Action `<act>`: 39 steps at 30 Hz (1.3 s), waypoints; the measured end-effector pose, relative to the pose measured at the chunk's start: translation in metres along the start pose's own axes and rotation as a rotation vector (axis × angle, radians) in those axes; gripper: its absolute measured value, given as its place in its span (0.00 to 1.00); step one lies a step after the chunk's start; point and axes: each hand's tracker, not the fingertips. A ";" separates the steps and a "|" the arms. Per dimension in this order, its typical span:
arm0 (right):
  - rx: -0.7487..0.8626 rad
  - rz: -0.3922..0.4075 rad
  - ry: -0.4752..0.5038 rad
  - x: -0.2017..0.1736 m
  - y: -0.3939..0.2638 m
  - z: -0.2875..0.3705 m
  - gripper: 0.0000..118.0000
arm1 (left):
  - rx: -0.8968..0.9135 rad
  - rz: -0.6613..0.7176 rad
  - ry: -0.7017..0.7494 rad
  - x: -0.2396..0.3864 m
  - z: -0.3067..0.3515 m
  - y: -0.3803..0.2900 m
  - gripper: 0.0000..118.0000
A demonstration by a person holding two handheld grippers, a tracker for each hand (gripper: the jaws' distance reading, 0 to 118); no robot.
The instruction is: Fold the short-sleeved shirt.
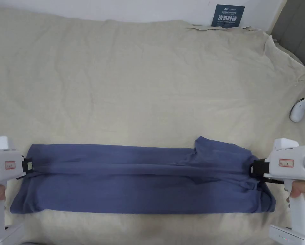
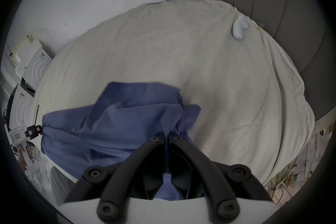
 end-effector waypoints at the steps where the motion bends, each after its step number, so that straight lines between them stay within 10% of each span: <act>1: -0.010 -0.008 0.001 0.001 -0.002 -0.003 0.02 | -0.006 0.004 0.004 0.000 -0.001 -0.002 0.00; 7: -0.026 -0.013 -0.016 -0.003 -0.013 -0.009 0.03 | 0.001 0.012 0.023 0.000 0.002 -0.003 0.05; 9: -0.018 -0.006 -0.019 -0.003 -0.011 -0.002 0.16 | 0.009 0.040 0.044 -0.003 0.007 0.000 0.30; 11: -0.005 0.026 -0.046 -0.002 -0.009 0.010 0.64 | 0.024 0.086 0.086 -0.011 0.014 0.007 0.80; 13: 0.042 0.068 -0.070 0.000 -0.006 0.027 0.82 | 0.083 0.133 0.072 -0.016 0.030 0.014 1.00; 22: 0.451 0.188 -0.023 -0.022 0.025 0.138 0.82 | 0.385 0.140 -0.252 0.016 0.118 0.069 1.00; 33: 0.827 0.260 -0.052 -0.068 -0.021 0.163 0.82 | 0.768 -0.132 -0.031 0.117 0.167 0.008 0.98; 39: 0.876 0.210 -0.012 -0.072 -0.046 0.155 0.81 | 0.828 -0.205 -0.037 0.137 0.176 -0.027 0.70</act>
